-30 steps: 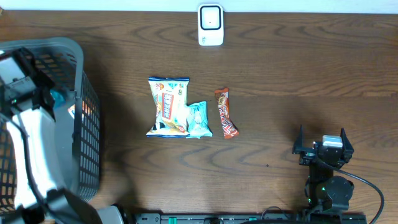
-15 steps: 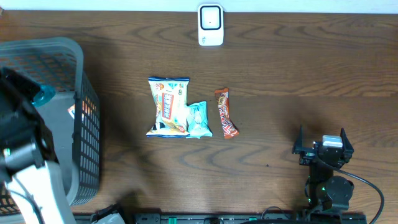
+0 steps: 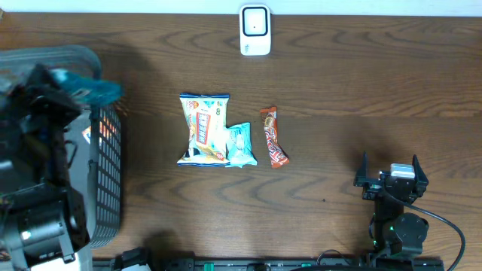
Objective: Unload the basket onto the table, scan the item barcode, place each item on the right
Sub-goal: 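Lift the mouthwash bottle out and set it between wipes and chocolate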
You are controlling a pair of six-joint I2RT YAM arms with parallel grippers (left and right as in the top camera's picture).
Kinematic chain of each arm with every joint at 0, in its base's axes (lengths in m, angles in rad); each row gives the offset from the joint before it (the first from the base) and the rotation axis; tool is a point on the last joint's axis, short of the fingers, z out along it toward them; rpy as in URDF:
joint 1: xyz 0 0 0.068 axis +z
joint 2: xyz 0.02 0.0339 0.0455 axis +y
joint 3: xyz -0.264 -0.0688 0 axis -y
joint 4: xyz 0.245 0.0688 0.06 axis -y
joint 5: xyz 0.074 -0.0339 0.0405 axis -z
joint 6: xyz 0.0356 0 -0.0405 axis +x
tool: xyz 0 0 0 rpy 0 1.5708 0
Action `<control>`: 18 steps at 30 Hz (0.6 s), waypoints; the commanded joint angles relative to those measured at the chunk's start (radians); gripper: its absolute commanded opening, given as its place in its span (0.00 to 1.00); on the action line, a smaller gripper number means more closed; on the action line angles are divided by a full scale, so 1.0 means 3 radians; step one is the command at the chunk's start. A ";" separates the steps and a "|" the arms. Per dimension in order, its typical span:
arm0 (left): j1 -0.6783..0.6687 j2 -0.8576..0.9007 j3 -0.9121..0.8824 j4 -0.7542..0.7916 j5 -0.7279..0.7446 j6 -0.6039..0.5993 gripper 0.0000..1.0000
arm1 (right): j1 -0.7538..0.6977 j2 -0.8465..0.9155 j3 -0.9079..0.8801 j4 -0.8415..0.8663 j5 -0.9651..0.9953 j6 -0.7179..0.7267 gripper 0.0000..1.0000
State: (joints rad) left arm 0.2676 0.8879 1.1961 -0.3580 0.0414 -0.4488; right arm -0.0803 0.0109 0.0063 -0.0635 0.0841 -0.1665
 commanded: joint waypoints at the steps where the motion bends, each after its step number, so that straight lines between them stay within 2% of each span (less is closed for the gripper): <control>1: -0.0337 0.0062 0.0028 0.0106 0.0186 -0.0257 0.32 | -0.0014 -0.0014 -0.0003 -0.0011 0.0025 -0.0023 0.99; 9: -0.1169 0.0501 0.0028 0.0195 0.0174 -0.0256 0.32 | -0.0014 -0.0014 -0.0003 -0.0011 0.0025 -0.0023 0.99; 18: -0.1995 0.1382 0.0028 0.0487 0.0155 -0.0126 0.32 | -0.0014 -0.0014 -0.0003 -0.0011 0.0024 -0.0023 0.99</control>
State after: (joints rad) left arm -0.2703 1.2495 1.1961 -0.2474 0.0803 -0.4969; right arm -0.0803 0.0113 0.0063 -0.0635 0.0841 -0.1665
